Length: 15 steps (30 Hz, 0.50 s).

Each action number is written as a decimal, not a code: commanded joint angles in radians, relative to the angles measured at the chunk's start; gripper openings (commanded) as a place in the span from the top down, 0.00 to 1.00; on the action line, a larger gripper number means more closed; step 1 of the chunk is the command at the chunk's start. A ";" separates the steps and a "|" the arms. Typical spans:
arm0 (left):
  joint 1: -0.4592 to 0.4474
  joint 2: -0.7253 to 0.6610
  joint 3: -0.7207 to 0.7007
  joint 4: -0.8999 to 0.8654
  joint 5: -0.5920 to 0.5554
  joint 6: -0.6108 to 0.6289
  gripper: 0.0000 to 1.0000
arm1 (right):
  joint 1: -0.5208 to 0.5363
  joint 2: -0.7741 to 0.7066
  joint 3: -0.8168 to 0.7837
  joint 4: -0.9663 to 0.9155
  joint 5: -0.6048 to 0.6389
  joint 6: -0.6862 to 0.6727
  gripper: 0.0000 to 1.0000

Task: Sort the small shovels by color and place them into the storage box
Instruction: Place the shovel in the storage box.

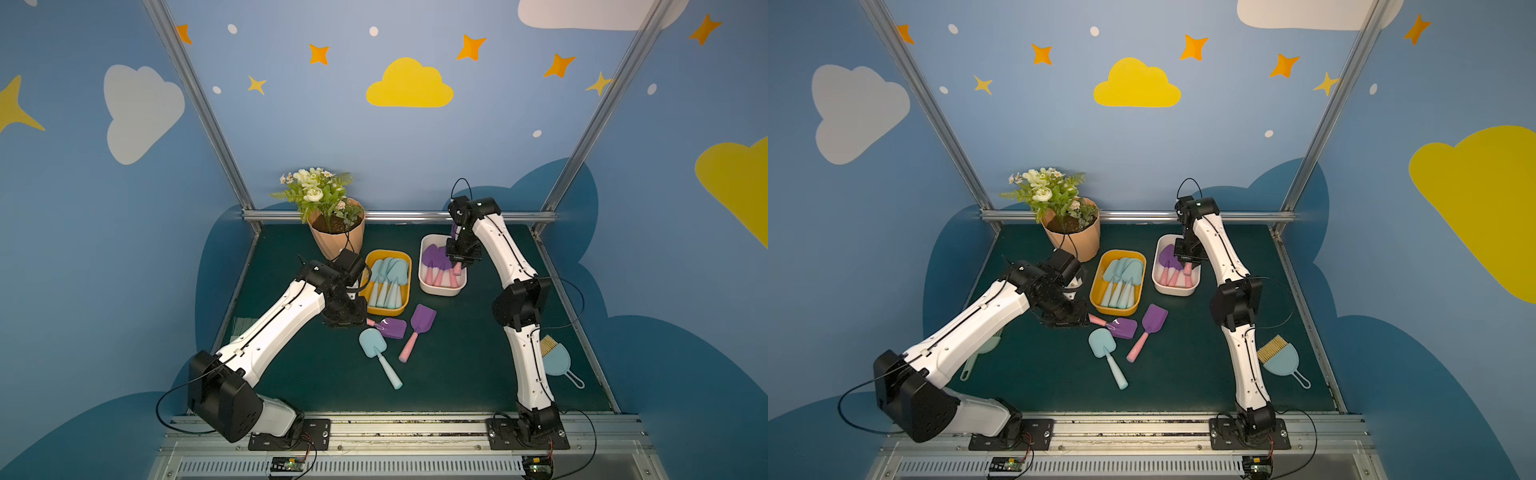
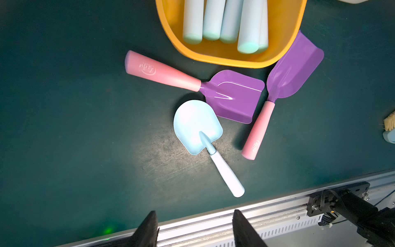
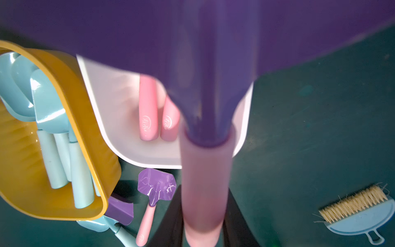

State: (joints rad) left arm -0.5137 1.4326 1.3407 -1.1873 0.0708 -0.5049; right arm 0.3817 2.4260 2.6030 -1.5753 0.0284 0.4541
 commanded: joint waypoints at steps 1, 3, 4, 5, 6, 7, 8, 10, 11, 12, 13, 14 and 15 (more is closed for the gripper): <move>-0.005 0.004 0.014 -0.031 -0.011 -0.001 0.52 | 0.018 0.028 0.022 0.049 0.041 0.014 0.89; -0.005 0.005 0.012 -0.032 -0.012 0.002 0.52 | 0.020 0.040 0.023 0.065 0.039 0.016 0.89; -0.005 0.006 0.011 -0.031 -0.012 0.002 0.52 | 0.020 0.046 0.022 0.068 0.039 0.017 0.89; -0.005 0.006 0.009 -0.031 -0.012 0.002 0.52 | 0.020 0.054 0.022 0.070 0.038 0.017 0.89; -0.004 0.006 0.007 -0.031 -0.012 0.002 0.52 | 0.021 0.061 0.022 0.073 0.034 0.016 0.89; -0.005 0.008 0.006 -0.031 -0.014 0.003 0.52 | 0.020 0.068 0.022 0.074 0.029 0.015 0.89; -0.005 0.008 0.005 -0.031 -0.014 0.003 0.52 | 0.020 0.076 0.022 0.075 0.024 0.013 0.89; -0.005 0.012 0.003 -0.031 -0.014 0.005 0.52 | 0.020 0.089 0.022 0.078 0.018 0.011 0.89; -0.005 0.013 0.002 -0.031 -0.014 0.005 0.52 | 0.020 0.095 0.022 0.081 0.018 0.010 0.89; -0.005 0.014 0.002 -0.031 -0.014 0.005 0.52 | 0.020 0.101 0.023 0.084 0.018 0.008 0.89; -0.004 0.015 0.002 -0.031 -0.014 0.007 0.52 | 0.020 0.107 0.022 0.086 0.018 0.006 0.89; -0.005 0.017 0.002 -0.031 -0.014 0.007 0.52 | 0.020 0.112 0.022 0.088 0.019 0.006 0.89; -0.005 0.017 0.002 -0.031 -0.014 0.007 0.52 | 0.020 0.119 0.022 0.090 0.018 0.004 0.89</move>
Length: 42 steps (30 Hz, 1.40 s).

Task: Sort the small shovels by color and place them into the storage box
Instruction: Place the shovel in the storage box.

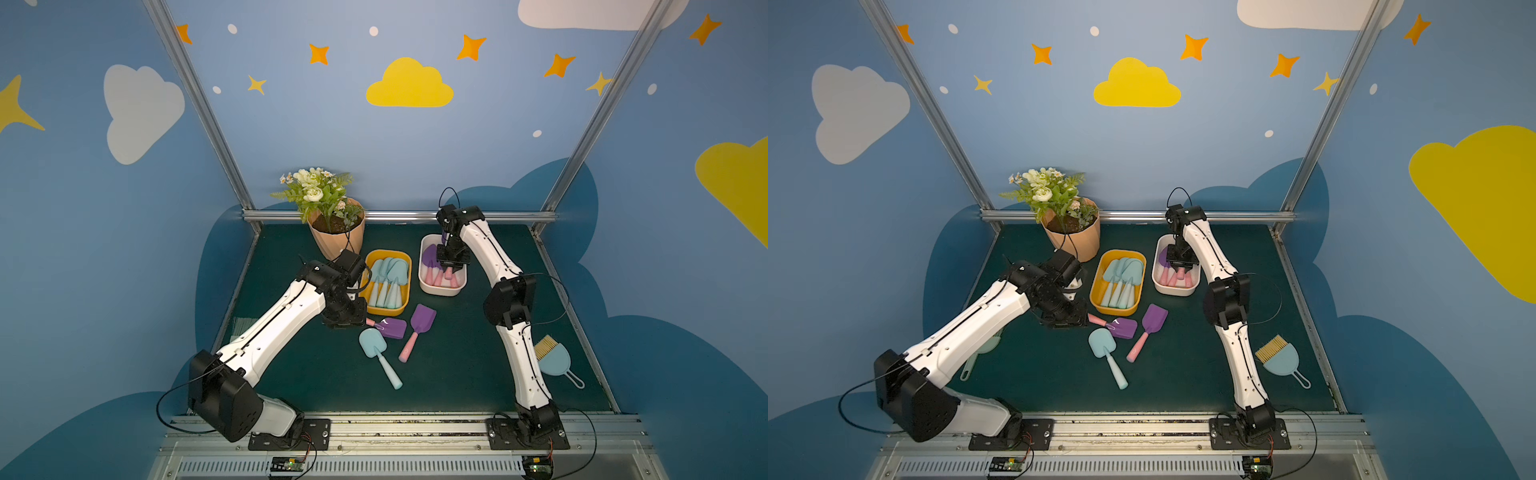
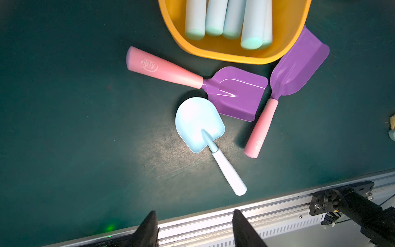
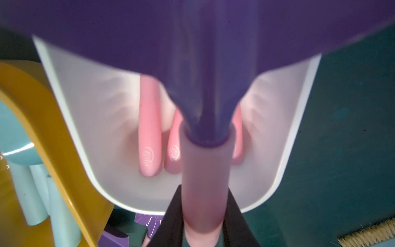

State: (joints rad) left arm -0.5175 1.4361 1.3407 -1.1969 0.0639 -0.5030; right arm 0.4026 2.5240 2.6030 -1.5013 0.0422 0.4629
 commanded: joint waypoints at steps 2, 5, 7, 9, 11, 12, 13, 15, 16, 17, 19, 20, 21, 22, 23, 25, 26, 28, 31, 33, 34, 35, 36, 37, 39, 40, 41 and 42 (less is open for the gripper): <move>-0.001 0.015 -0.001 -0.021 -0.007 0.006 0.52 | -0.002 0.033 0.022 0.019 0.003 -0.007 0.89; -0.001 0.018 -0.004 -0.020 -0.007 0.007 0.52 | -0.002 0.048 0.022 0.021 0.005 -0.010 0.88; -0.001 0.020 -0.005 -0.020 -0.007 0.007 0.52 | -0.002 0.057 0.022 0.024 0.008 -0.016 0.88; -0.001 0.023 -0.006 -0.018 -0.006 0.006 0.52 | -0.005 0.064 0.022 0.026 0.009 -0.018 0.88; -0.001 0.025 -0.006 -0.018 -0.006 0.009 0.53 | -0.008 0.070 0.022 0.026 0.010 -0.021 0.87; -0.001 0.027 -0.007 -0.017 -0.006 0.009 0.52 | -0.011 0.074 0.023 0.027 0.010 -0.023 0.87; -0.001 0.027 -0.006 -0.017 -0.006 0.009 0.52 | -0.012 0.076 0.023 0.028 0.010 -0.024 0.87; -0.001 0.031 -0.005 -0.016 -0.004 0.008 0.52 | -0.017 0.083 0.023 0.030 0.011 -0.027 0.86; -0.001 0.032 -0.005 -0.018 -0.004 0.008 0.52 | -0.019 0.086 0.023 0.030 0.010 -0.029 0.86; -0.001 0.032 -0.003 -0.016 -0.003 0.009 0.52 | -0.020 0.090 0.022 0.031 0.009 -0.030 0.86; 0.000 0.035 -0.002 -0.015 -0.003 0.010 0.52 | -0.022 0.096 0.023 0.029 0.005 -0.034 0.85; -0.001 0.037 -0.002 -0.015 -0.002 0.009 0.52 | -0.022 0.099 0.023 0.029 0.005 -0.034 0.85; -0.001 0.038 -0.002 -0.015 -0.003 0.010 0.52 | -0.023 0.102 0.023 0.029 0.004 -0.037 0.85; -0.001 0.040 0.000 -0.016 -0.002 0.011 0.52 | -0.023 0.104 0.022 0.026 0.004 -0.039 0.85; -0.001 0.041 0.000 -0.013 -0.001 0.011 0.52 | -0.024 0.107 0.022 0.025 0.002 -0.039 0.85; -0.001 0.043 0.000 -0.013 -0.001 0.010 0.52 | -0.024 0.109 0.022 0.021 0.002 -0.043 0.84; -0.001 0.045 0.000 -0.014 0.000 0.010 0.52 | -0.023 0.111 0.023 0.019 0.002 -0.044 0.84; -0.001 0.046 0.002 -0.012 0.001 0.010 0.52 | -0.022 0.112 0.022 0.016 0.003 -0.047 0.84; -0.001 0.046 0.002 -0.012 0.002 0.010 0.52 | -0.022 0.112 0.023 0.009 0.005 -0.051 0.83; -0.003 0.046 0.002 -0.012 0.002 0.010 0.52 | -0.021 0.112 0.022 0.004 0.005 -0.054 0.83; -0.003 0.047 0.002 -0.012 0.002 0.010 0.52 | -0.021 0.111 0.020 0.001 0.005 -0.056 0.83; -0.001 0.047 0.002 -0.012 0.002 0.010 0.52 | -0.021 0.111 0.020 0.000 0.005 -0.058 0.83; -0.003 0.045 0.002 -0.012 0.003 0.009 0.52 | -0.021 0.110 0.021 -0.004 0.005 -0.058 0.83; -0.001 0.045 0.002 -0.012 0.004 0.009 0.52 | -0.019 0.109 0.020 -0.005 0.005 -0.058 0.83; -0.004 0.043 0.002 -0.012 0.004 0.010 0.52 | -0.016 0.107 0.018 -0.008 0.005 -0.058 0.82; -0.005 0.045 0.002 -0.012 0.004 0.010 0.53 | -0.015 0.105 0.017 -0.010 0.005 -0.059 0.82; -0.006 0.043 0.003 -0.012 0.005 0.010 0.52 | -0.016 0.103 0.013 -0.011 0.004 -0.057 0.82; -0.007 0.044 0.003 -0.012 0.004 0.009 0.52 | -0.014 0.102 0.008 -0.011 0.004 -0.057 0.82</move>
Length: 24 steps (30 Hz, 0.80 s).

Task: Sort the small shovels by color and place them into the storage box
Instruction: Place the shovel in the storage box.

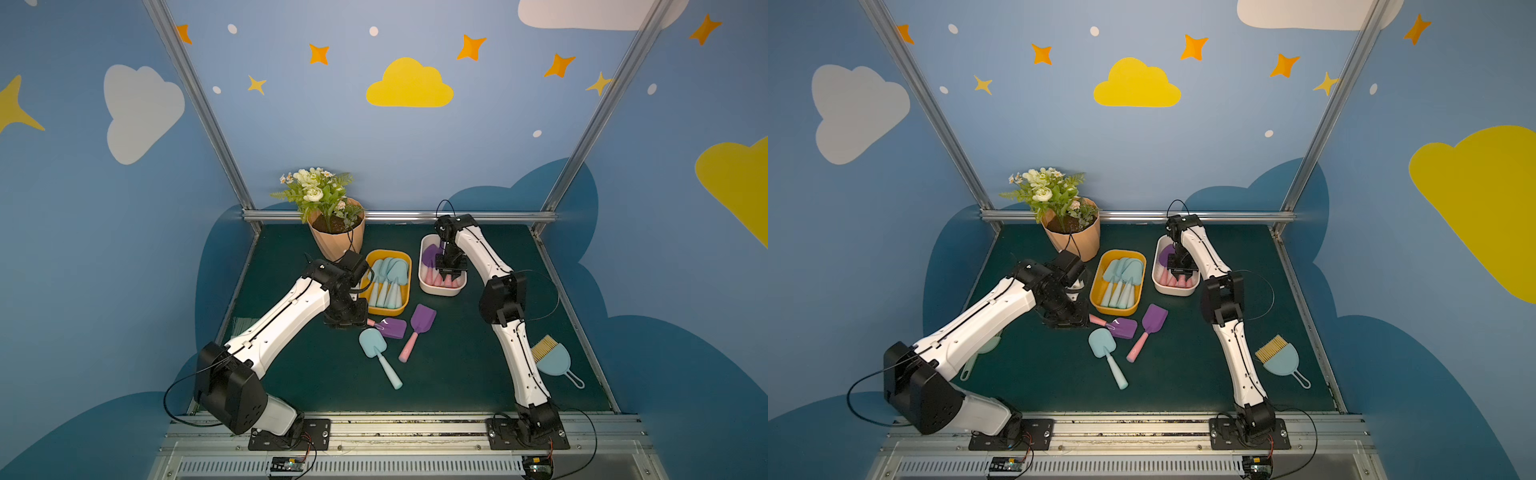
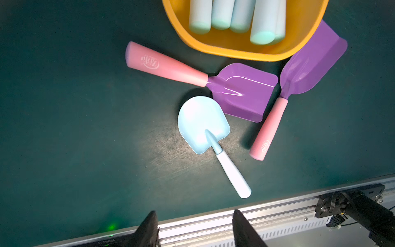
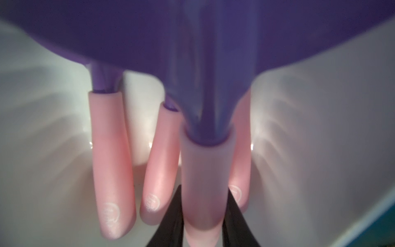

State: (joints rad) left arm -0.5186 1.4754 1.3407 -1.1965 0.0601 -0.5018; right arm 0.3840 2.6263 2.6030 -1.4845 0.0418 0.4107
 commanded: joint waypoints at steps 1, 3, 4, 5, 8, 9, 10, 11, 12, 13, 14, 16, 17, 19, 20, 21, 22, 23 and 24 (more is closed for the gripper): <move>-0.006 0.002 0.005 -0.012 0.007 0.008 0.53 | 0.006 -0.001 0.004 -0.028 0.004 -0.003 0.82; -0.008 0.002 0.005 -0.014 0.006 0.008 0.52 | 0.006 -0.002 -0.006 -0.028 0.007 0.000 0.82; -0.006 0.001 0.005 -0.014 0.005 0.006 0.52 | 0.006 -0.002 -0.011 -0.028 0.008 -0.001 0.81; -0.009 0.000 0.005 -0.014 0.006 0.006 0.53 | 0.006 0.000 -0.015 -0.028 0.008 0.000 0.81; -0.011 0.001 0.005 -0.014 0.004 0.004 0.52 | 0.006 0.004 -0.023 -0.028 0.004 -0.001 0.80; -0.011 0.001 0.005 -0.014 0.004 0.004 0.52 | 0.006 0.004 -0.024 -0.028 0.003 -0.001 0.79; -0.012 0.000 0.005 -0.014 0.004 0.004 0.52 | 0.007 0.006 -0.026 -0.028 0.003 -0.003 0.79; -0.012 0.002 0.005 -0.014 0.004 0.005 0.52 | 0.006 0.007 -0.027 -0.028 0.003 -0.003 0.79; -0.013 0.002 0.005 -0.014 0.004 0.004 0.52 | 0.006 0.007 -0.029 -0.027 0.003 -0.004 0.79; -0.014 0.003 0.005 -0.014 0.004 0.006 0.52 | 0.006 0.009 -0.029 -0.027 0.003 -0.004 0.78; -0.013 0.004 0.005 -0.015 0.004 0.006 0.52 | 0.006 0.011 -0.029 -0.028 0.001 -0.007 0.77; -0.014 0.006 0.005 -0.014 0.004 0.005 0.52 | 0.005 0.013 -0.028 -0.028 0.001 -0.006 0.77; -0.014 0.006 0.004 -0.014 0.004 0.006 0.52 | 0.006 0.015 -0.028 -0.027 0.000 -0.007 0.76; -0.015 0.007 0.006 -0.015 0.004 0.007 0.52 | 0.004 0.016 -0.029 -0.028 -0.002 -0.006 0.76; -0.015 0.010 0.006 -0.014 0.004 0.008 0.52 | 0.004 0.018 -0.030 -0.028 -0.002 -0.007 0.75; -0.015 0.011 0.006 -0.014 0.004 0.007 0.52 | 0.004 0.018 -0.031 -0.028 -0.002 -0.008 0.75; -0.015 0.010 0.005 -0.014 0.003 0.008 0.52 | 0.003 0.018 -0.031 -0.028 0.000 -0.008 0.75; -0.016 0.010 0.005 -0.014 0.003 0.008 0.52 | 0.003 0.020 -0.033 -0.029 0.000 -0.008 0.75; -0.016 0.012 0.005 -0.014 0.003 0.008 0.52 | 0.003 0.019 -0.033 -0.028 0.000 -0.008 0.74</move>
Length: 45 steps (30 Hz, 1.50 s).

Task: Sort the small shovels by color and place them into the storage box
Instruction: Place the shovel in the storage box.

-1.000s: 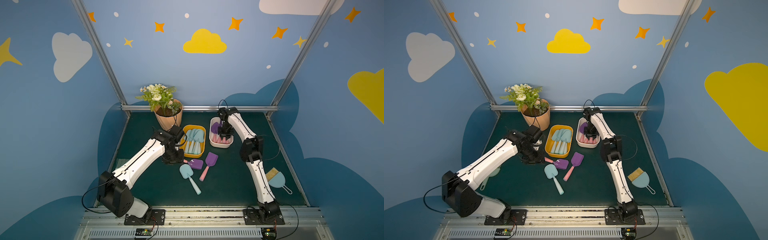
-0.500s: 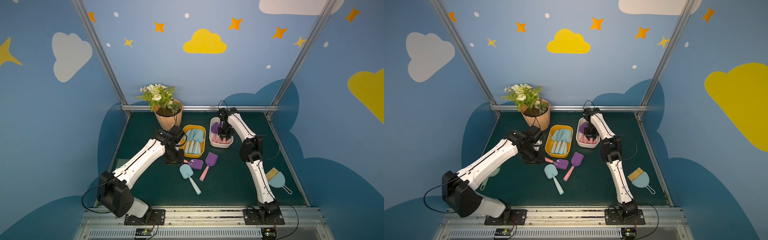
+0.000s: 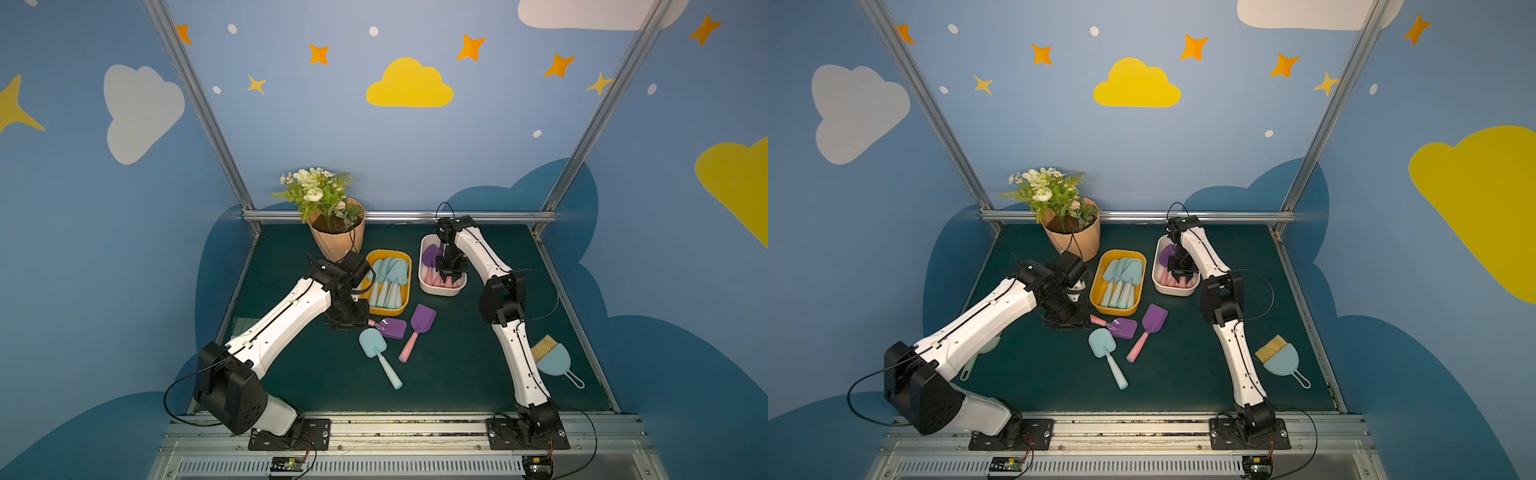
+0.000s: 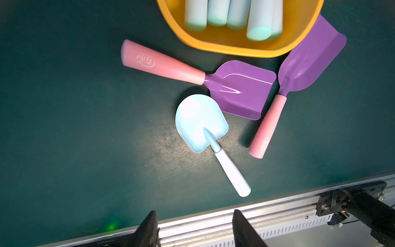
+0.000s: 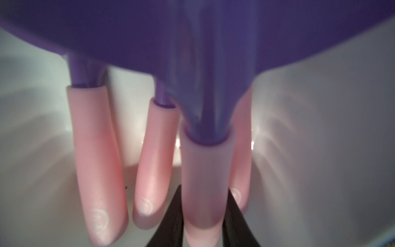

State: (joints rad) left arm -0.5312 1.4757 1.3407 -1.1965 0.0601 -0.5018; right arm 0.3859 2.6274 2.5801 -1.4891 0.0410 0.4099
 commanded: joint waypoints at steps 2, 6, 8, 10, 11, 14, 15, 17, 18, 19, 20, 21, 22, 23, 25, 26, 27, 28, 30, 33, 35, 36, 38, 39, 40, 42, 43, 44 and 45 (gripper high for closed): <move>-0.004 0.012 0.005 -0.014 0.004 0.008 0.52 | 0.000 0.020 -0.011 -0.023 -0.001 -0.007 0.74; -0.004 0.012 0.008 -0.014 0.004 0.009 0.52 | -0.002 0.025 -0.010 -0.023 -0.005 -0.008 0.72; -0.004 0.012 0.009 -0.015 0.004 0.009 0.52 | -0.002 0.026 -0.010 -0.023 -0.006 -0.008 0.71; -0.004 0.015 0.009 -0.014 0.004 0.009 0.52 | -0.003 0.028 -0.011 -0.023 -0.005 -0.010 0.70; -0.004 0.016 0.009 -0.014 0.004 0.010 0.52 | -0.004 0.027 -0.012 -0.024 -0.006 -0.009 0.70; -0.004 0.017 0.009 -0.014 0.004 0.011 0.52 | -0.004 0.027 -0.011 -0.023 -0.007 -0.009 0.70; -0.004 0.015 0.009 -0.015 0.004 0.010 0.52 | -0.004 0.026 -0.012 -0.023 -0.006 -0.008 0.70; -0.004 0.017 0.009 -0.014 0.003 0.011 0.52 | -0.005 0.023 -0.010 -0.023 -0.006 -0.008 0.69; -0.004 0.016 0.009 -0.014 0.003 0.011 0.52 | -0.006 0.021 -0.011 -0.022 -0.005 -0.008 0.69; -0.004 0.014 0.009 -0.014 0.003 0.011 0.52 | -0.005 0.016 -0.011 -0.022 -0.002 -0.008 0.68; -0.004 0.014 0.009 -0.015 0.003 0.009 0.52 | -0.005 0.012 -0.011 -0.022 -0.001 -0.008 0.68; -0.003 0.012 0.009 -0.015 0.003 0.009 0.52 | -0.006 0.005 -0.010 -0.022 0.005 -0.008 0.68; -0.004 0.012 0.009 -0.015 0.003 0.009 0.52 | -0.005 -0.003 -0.010 -0.022 0.010 -0.008 0.68; -0.004 0.009 0.009 -0.014 0.003 0.008 0.52 | -0.006 -0.011 -0.010 -0.020 0.012 -0.009 0.67; -0.007 0.006 0.011 -0.015 0.003 0.006 0.52 | -0.005 -0.033 -0.010 -0.019 0.020 -0.013 0.65; -0.009 0.005 0.011 -0.015 0.002 0.003 0.52 | -0.005 -0.043 -0.010 -0.017 0.025 -0.015 0.65; -0.011 0.002 0.012 -0.017 0.000 0.002 0.52 | -0.005 -0.055 -0.010 -0.017 0.030 -0.017 0.64; -0.012 -0.001 0.012 -0.018 -0.003 -0.001 0.52 | -0.005 -0.067 -0.010 -0.017 0.033 -0.020 0.62; -0.015 -0.006 0.012 -0.019 -0.008 -0.004 0.52 | -0.005 -0.090 -0.009 -0.016 0.039 -0.026 0.60; -0.023 -0.016 0.012 -0.023 -0.015 -0.013 0.51 | -0.004 -0.131 -0.011 -0.014 0.051 -0.029 0.57; -0.028 -0.022 0.012 -0.025 -0.021 -0.017 0.51 | -0.004 -0.160 -0.010 -0.013 0.064 -0.031 0.55; -0.031 -0.026 0.014 -0.027 -0.025 -0.020 0.51 | -0.002 -0.177 -0.011 -0.011 0.067 -0.033 0.54; -0.035 -0.031 0.015 -0.031 -0.033 -0.026 0.51 | -0.001 -0.208 -0.012 -0.011 0.075 -0.034 0.53; -0.038 -0.036 0.015 -0.033 -0.039 -0.027 0.51 | 0.000 -0.229 -0.011 -0.012 0.077 -0.037 0.53; -0.041 -0.038 0.017 -0.036 -0.042 -0.030 0.51 | 0.004 -0.250 -0.011 -0.013 0.076 -0.039 0.53; -0.048 -0.047 0.017 -0.038 -0.050 -0.037 0.51 | 0.005 -0.291 -0.013 -0.017 0.067 -0.047 0.53; -0.051 -0.050 0.017 -0.038 -0.054 -0.042 0.51 | 0.011 -0.313 -0.017 -0.021 0.067 -0.049 0.53; -0.054 -0.056 0.015 -0.038 -0.058 -0.044 0.51 | 0.014 -0.335 -0.021 -0.024 0.061 -0.054 0.53; -0.059 -0.059 0.012 -0.040 -0.062 -0.049 0.51 | 0.016 -0.361 -0.030 -0.034 0.035 -0.059 0.53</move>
State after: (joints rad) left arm -0.5797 1.4460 1.3407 -1.2095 0.0212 -0.5320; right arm 0.3901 2.3425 2.5656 -1.4879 0.0917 0.3717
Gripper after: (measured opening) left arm 0.489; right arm 0.474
